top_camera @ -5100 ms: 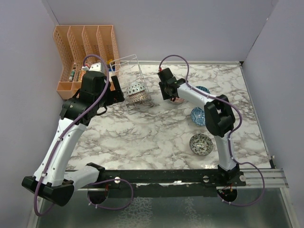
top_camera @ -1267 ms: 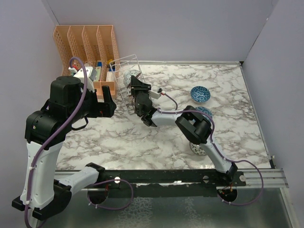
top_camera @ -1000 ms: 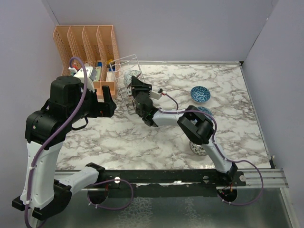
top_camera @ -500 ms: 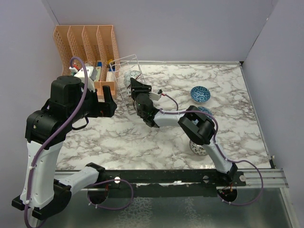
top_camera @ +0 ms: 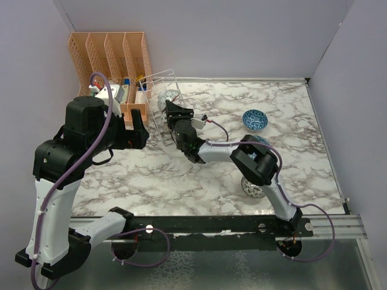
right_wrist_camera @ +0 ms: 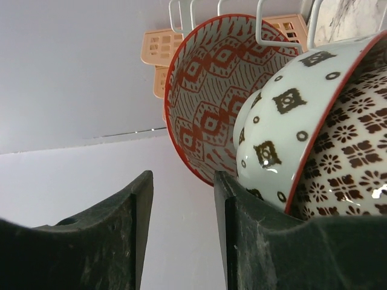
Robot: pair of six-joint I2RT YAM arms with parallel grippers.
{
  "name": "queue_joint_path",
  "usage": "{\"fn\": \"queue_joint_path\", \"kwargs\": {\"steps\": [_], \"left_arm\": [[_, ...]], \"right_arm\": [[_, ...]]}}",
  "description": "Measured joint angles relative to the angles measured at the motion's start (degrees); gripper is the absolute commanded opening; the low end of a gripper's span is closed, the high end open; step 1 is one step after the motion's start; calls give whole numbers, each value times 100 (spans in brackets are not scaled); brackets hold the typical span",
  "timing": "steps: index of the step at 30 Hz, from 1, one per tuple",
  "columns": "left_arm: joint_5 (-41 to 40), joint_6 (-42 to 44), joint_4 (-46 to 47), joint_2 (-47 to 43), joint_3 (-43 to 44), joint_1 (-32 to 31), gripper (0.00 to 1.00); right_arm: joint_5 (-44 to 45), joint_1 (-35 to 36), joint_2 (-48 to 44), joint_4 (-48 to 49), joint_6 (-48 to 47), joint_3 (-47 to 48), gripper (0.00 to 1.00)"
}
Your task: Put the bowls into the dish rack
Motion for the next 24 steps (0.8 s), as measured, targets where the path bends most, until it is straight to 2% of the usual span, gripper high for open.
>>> {"fn": "queue_joint_path", "kwargs": {"steps": [24], "left_arm": [[26,-90,87,2,-33,0,99]], "right_arm": [[-619,68,-1062,-861,319,-979,46]]}}
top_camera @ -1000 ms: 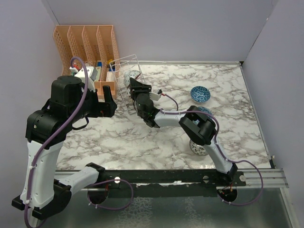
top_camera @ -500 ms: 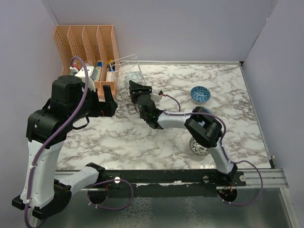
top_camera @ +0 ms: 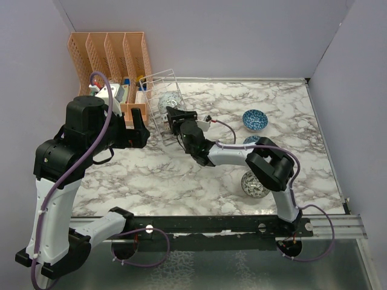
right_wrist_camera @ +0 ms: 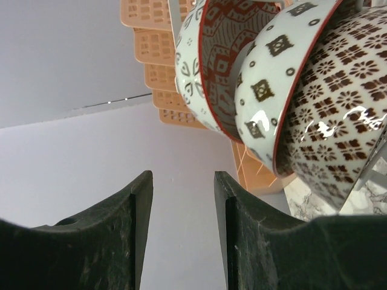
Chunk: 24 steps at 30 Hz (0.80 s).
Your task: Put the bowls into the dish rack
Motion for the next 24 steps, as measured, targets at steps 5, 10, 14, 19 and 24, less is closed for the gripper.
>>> {"fn": "queue_joint_path", "kwargs": {"steps": [5,10,14,19,24], "left_arm": [[13,-13,9,2,0,0,99],[17,-20,7,44,2,0,99],[15,-28,7,98,2,0,99],[15,-33,7,144,2,0,99],[9,-37,7,201,2,0,99]], "right_arm": [[-212,0,-688,-511,-208,-332,50],[-280,-17,-1633,-1687,-529,-367,51],[-367,-177,-2243,-2457,-1047,-367,51],[-772,-807,-2422,-3171,-1620,-291,52],[-1582,-1565,-2374,-3338,-2304,-289,51]]}}
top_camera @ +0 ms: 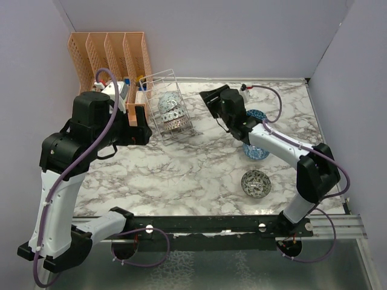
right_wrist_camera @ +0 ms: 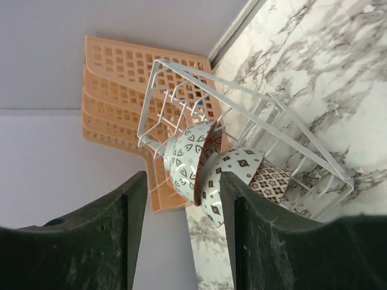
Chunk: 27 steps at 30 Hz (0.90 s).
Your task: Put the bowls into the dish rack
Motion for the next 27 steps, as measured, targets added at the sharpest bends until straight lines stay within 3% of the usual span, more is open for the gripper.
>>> {"fn": "queue_joint_path", "kwargs": {"steps": [6,12,27], "left_arm": [[-52,-22,4,96,2,0,99],[-166,-46,26,219,2,0,99],[-332,-133,122,356,2,0,99]], "right_arm": [[-1270,-422,555,800,-431,107,49],[-2253,-463,1512,1580,-280,505,47],[-2756,-463,2406,2894,848,798,44]]}}
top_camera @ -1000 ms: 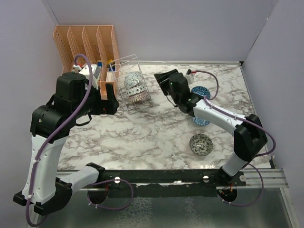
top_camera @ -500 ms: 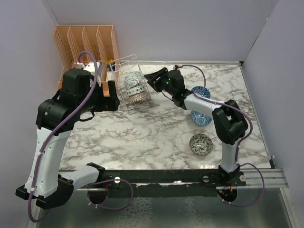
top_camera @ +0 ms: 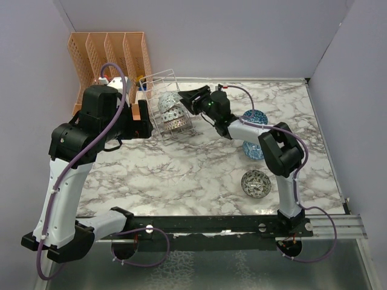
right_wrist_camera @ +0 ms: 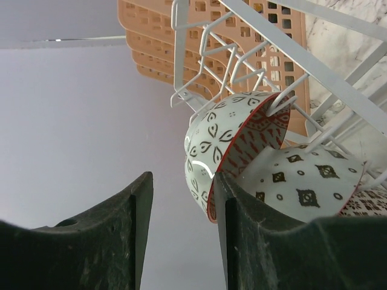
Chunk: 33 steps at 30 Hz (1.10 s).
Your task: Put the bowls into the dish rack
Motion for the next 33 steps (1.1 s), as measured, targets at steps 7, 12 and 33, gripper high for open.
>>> {"fn": "queue_joint_path", "kwargs": {"steps": [7,12,33], "left_arm": [[-57,4,33,15,0,0,99],[-59,7,42,37,-2,0,99],[-57,9,166,94,-46,0,99]], "right_arm": [[-11,-4,149,66,203,68,44],[-4,-4,166,83,251,81,43],[33,76,732,354,568,634,3]]}}
